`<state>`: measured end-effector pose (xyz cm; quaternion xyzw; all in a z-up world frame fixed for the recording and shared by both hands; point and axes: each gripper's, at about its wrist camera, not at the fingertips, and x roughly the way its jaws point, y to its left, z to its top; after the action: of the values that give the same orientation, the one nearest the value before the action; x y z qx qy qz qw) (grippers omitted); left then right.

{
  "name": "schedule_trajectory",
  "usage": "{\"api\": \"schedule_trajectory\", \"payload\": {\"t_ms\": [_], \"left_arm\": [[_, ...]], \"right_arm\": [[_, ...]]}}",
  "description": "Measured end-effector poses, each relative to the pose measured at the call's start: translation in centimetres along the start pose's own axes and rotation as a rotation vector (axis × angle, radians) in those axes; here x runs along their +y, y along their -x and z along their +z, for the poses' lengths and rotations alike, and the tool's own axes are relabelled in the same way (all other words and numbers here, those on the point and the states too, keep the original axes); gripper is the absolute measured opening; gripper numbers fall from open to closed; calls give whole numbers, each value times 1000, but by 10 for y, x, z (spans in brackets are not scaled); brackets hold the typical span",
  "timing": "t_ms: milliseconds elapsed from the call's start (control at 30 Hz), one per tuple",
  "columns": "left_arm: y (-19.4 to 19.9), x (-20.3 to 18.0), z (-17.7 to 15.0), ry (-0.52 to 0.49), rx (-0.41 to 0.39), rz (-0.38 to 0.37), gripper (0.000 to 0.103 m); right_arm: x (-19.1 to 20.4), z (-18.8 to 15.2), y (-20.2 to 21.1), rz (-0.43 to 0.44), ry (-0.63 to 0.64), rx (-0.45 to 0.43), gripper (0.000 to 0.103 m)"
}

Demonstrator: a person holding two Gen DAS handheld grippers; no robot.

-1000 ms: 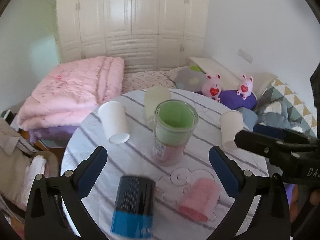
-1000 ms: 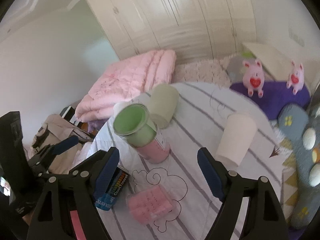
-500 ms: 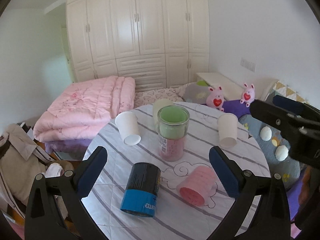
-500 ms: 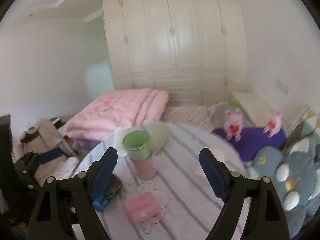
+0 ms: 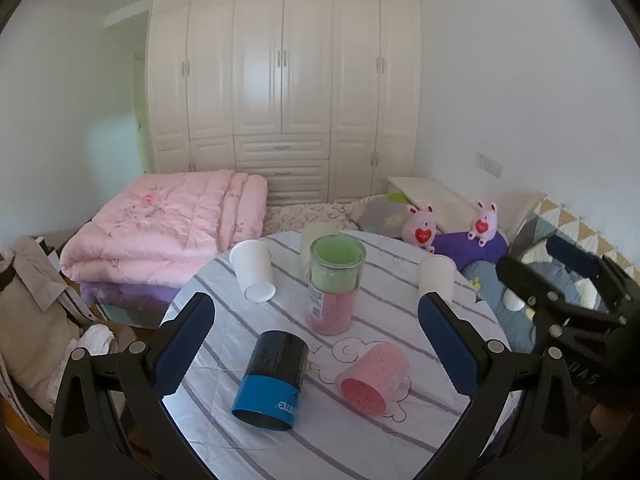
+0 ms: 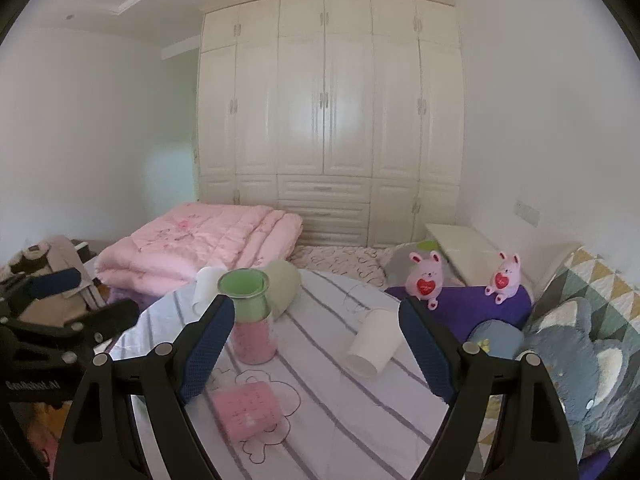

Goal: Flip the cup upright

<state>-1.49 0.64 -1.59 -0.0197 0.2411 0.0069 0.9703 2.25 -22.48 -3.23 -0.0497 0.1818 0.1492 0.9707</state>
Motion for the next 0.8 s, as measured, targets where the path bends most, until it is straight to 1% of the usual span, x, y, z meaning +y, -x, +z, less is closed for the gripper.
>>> {"api": "schedule_trajectory", "payload": {"t_ms": [267,500,667,800], "left_arm": [[-1,-16,0,-27,17,-16,103],[-4,-25,2,-45,35,-2,103],[-13,-33,8,-53,65,11,103],[-18,-40,14,-71,71,29,103]], "right_arm": [[-4,-1,0,-7,-6,12,85],[-14,-2,-3,0,-26,32,85],[-24,-1,-10,7,-47,62,85],[-32,3,-15,18,-62,65,85]]}}
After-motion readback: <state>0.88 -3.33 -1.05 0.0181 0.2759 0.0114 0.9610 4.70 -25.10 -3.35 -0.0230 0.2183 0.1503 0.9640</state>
